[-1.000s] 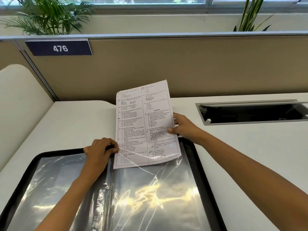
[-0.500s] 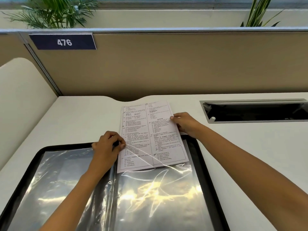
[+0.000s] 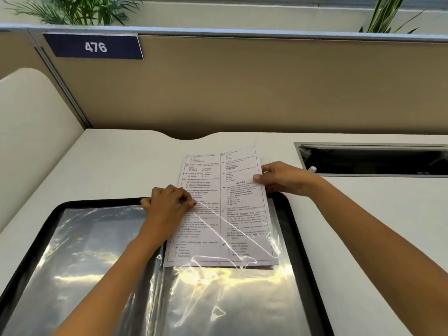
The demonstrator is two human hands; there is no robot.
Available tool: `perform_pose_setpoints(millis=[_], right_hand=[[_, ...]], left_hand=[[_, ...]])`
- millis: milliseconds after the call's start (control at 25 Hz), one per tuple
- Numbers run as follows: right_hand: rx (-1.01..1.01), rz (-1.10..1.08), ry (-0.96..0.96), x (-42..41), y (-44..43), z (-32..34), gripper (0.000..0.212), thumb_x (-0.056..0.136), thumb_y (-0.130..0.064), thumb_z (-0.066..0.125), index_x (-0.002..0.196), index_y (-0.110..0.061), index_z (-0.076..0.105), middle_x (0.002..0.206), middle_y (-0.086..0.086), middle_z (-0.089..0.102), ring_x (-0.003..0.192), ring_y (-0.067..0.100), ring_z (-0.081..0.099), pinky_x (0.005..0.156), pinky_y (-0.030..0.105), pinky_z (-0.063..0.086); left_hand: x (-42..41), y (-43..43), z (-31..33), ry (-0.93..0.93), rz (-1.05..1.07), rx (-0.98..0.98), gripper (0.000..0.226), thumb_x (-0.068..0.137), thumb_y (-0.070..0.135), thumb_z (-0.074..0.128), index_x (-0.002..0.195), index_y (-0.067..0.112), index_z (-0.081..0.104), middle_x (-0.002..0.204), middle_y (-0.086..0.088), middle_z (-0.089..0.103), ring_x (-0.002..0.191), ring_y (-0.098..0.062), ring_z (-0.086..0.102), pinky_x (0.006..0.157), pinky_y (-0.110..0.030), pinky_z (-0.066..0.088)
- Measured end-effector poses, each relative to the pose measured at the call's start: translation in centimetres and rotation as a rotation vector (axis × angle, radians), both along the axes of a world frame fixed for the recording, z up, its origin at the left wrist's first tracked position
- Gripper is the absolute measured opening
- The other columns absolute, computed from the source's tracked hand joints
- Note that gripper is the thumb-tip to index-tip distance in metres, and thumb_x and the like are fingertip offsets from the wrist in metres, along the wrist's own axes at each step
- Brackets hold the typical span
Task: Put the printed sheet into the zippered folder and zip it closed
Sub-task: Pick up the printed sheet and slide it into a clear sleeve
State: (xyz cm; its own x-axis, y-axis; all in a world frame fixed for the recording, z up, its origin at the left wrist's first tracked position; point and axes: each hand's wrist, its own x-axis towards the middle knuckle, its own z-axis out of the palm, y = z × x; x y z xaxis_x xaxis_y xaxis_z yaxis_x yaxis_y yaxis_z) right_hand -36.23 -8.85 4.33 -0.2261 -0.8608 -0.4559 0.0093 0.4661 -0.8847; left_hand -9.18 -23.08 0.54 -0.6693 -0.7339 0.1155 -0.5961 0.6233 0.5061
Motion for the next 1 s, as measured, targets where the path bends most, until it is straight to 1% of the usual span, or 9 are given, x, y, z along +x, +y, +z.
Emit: perform_pose_setpoints(millis=[120,200,280,440,600,680,760,880,1000], right_hand=[[-0.087,-0.277,0.024,0.8,-2.0,-0.8,0.028,0.094,-0.006,0.055,0.122,-0.001,0.055,0.12,0.016,0.065,0.092,0.02,0.068,0.071,0.026,0.056],[-0.114,-0.422,0.065,1.1,-3.4,-1.4,0.037,0.092,0.001,0.053,0.126,-0.009,0.046,0.125,0.018,0.06,0.095,0.024,0.063,0.073,0.029,0.053],[-0.123,-0.465,0.095,1.1,-4.3,-1.5,0.048,0.09,0.007,0.05,0.131,-0.015,0.04,0.125,0.019,0.059,0.101,0.028,0.059,0.076,0.034,0.049],[-0.121,-0.358,0.126,1.4,-4.4,-1.0,0.054,0.088,0.013,0.049,0.132,-0.017,0.04,0.12,0.019,0.061,0.097,0.027,0.06,0.07,0.03,0.05],[-0.05,-0.075,0.038,0.5,-2.6,-0.2,0.055,0.084,0.016,0.054,0.127,-0.018,0.047,0.109,0.01,0.067,0.098,0.023,0.065,0.068,0.027,0.059],[0.008,-0.013,0.06,-0.1,-2.2,0.2,0.052,0.082,0.015,0.059,0.122,-0.017,0.05,0.103,0.006,0.068,0.093,0.019,0.066,0.07,0.026,0.06],[0.002,-0.089,0.153,-0.2,-2.8,0.1,0.049,0.082,0.012,0.062,0.123,-0.012,0.049,0.104,0.009,0.064,0.09,0.019,0.064,0.075,0.027,0.058],[-0.05,-0.227,0.435,0.5,-4.6,-0.8,0.035,0.086,-0.003,0.063,0.119,-0.011,0.057,0.109,0.012,0.06,0.093,0.018,0.057,0.077,0.025,0.047],[-0.085,-0.129,0.651,1.4,-6.4,-0.9,0.021,0.091,-0.011,0.057,0.107,-0.014,0.069,0.111,0.003,0.066,0.096,0.011,0.055,0.081,0.02,0.038]], left_hand=[[-0.9,1.1,0.2,0.009,-0.064,0.012,0.009,0.087,0.045,0.057,0.086,0.036,0.06,0.095,0.017,0.058,0.102,-0.011,0.036,0.068,-0.031,0.01],[-1.5,1.6,0.2,0.025,-0.08,0.032,0.008,0.085,0.043,0.06,0.084,0.035,0.061,0.094,0.016,0.06,0.1,-0.01,0.038,0.067,-0.031,0.01],[-2.0,1.9,0.1,0.038,-0.078,0.033,0.007,0.084,0.042,0.062,0.082,0.036,0.061,0.091,0.017,0.06,0.098,-0.009,0.039,0.066,-0.031,0.009],[-2.2,1.8,-0.3,0.059,-0.066,0.009,0.008,0.082,0.042,0.064,0.078,0.039,0.058,0.083,0.02,0.057,0.094,-0.007,0.038,0.065,-0.03,0.008],[-2.1,1.7,-0.5,0.081,-0.052,0.013,0.009,0.082,0.042,0.064,0.076,0.04,0.057,0.082,0.021,0.055,0.093,-0.006,0.038,0.064,-0.031,0.008],[-2.1,1.8,-0.6,0.091,-0.061,0.018,0.009,0.082,0.041,0.065,0.076,0.039,0.058,0.084,0.02,0.057,0.094,-0.006,0.039,0.065,-0.031,0.009],[-2.2,1.9,-0.6,0.096,-0.066,0.016,0.008,0.082,0.04,0.065,0.077,0.038,0.059,0.085,0.018,0.059,0.094,-0.005,0.039,0.065,-0.03,0.009],[-2.4,2.0,-0.5,0.092,-0.057,0.015,0.008,0.082,0.038,0.066,0.077,0.037,0.06,0.086,0.018,0.06,0.094,-0.005,0.04,0.065,-0.03,0.008],[-2.3,2.0,-0.4,0.087,-0.051,0.012,0.006,0.082,0.038,0.065,0.079,0.035,0.061,0.086,0.017,0.06,0.094,-0.005,0.039,0.066,-0.03,0.009]])
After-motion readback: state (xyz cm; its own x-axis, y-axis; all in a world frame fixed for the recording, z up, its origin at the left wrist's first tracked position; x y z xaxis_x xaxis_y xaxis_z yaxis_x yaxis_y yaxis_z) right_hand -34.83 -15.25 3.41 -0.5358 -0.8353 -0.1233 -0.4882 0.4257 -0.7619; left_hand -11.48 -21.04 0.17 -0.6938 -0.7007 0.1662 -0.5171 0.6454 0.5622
